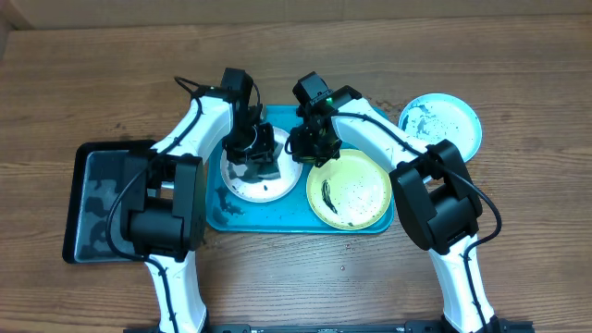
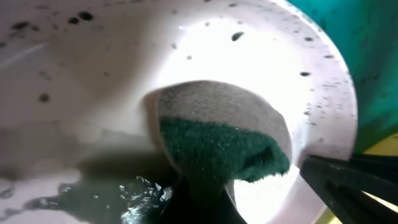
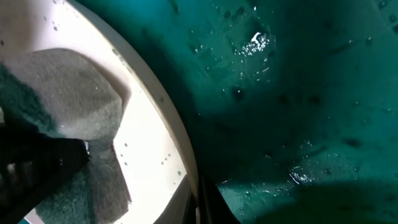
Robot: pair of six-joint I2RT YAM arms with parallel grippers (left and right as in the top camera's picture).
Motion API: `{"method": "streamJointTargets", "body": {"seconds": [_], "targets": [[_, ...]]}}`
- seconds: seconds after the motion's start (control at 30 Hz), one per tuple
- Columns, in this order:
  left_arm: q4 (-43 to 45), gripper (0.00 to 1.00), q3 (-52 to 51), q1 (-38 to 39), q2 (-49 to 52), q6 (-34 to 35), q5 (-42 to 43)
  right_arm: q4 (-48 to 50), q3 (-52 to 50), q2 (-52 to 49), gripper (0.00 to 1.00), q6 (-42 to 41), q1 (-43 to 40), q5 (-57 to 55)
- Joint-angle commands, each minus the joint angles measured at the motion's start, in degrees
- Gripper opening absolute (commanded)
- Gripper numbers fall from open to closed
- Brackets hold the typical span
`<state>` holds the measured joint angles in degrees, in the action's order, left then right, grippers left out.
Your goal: Clean dirty plates on tray and stack at the side
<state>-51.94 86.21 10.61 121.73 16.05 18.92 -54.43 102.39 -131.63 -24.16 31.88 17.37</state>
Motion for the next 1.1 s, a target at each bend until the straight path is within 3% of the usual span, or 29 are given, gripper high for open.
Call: {"method": "streamJointTargets", "body": {"seconds": [0.0, 0.1, 0.23, 0.3, 0.6, 0.73, 0.87, 1.07], "targets": [[-0.94, 0.04, -2.71, -0.04, 0.52, 1.44, -13.07, -0.2, 0.61, -0.39, 0.04, -0.09, -0.42, -1.84], [-3.87, 0.04, -2.05, -0.15, 0.39, 6.99, -27.26, -0.55, 0.61, -0.39, 0.04, -0.09, -0.42, -1.84], [-10.6, 0.04, 3.52, -0.15, 0.39, 9.03, -37.31, -0.57, 0.61, -0.39, 0.04, -0.07, -0.42, -1.84], [-13.14, 0.04, 6.4, -0.15, 0.39, 10.21, -38.45, -0.57, 0.61, -0.39, 0.04, -0.02, -0.39, -1.84], [-20.92, 0.04, 18.47, -0.9, -1.38, 14.23, -36.94, -2.34, 3.8, 1.11, 0.04, 1.7, -0.39, -1.86], [-19.58, 0.04, 19.19, -3.93, -8.02, 14.14, -30.21, -2.45, 6.08, 3.37, 0.04, 2.16, -0.39, -5.49], [-19.45, 0.04, 19.19, -9.05, -14.62, 13.66, -26.86, -2.58, 8.02, 5.03, 0.04, 7.91, -0.26, -8.52], [-21.59, 0.04, 19.17, -20.35, -20.11, 13.57, -24.76, -2.75, 9.66, 9.51, 0.04, 14.16, 2.86, -26.56]]}}
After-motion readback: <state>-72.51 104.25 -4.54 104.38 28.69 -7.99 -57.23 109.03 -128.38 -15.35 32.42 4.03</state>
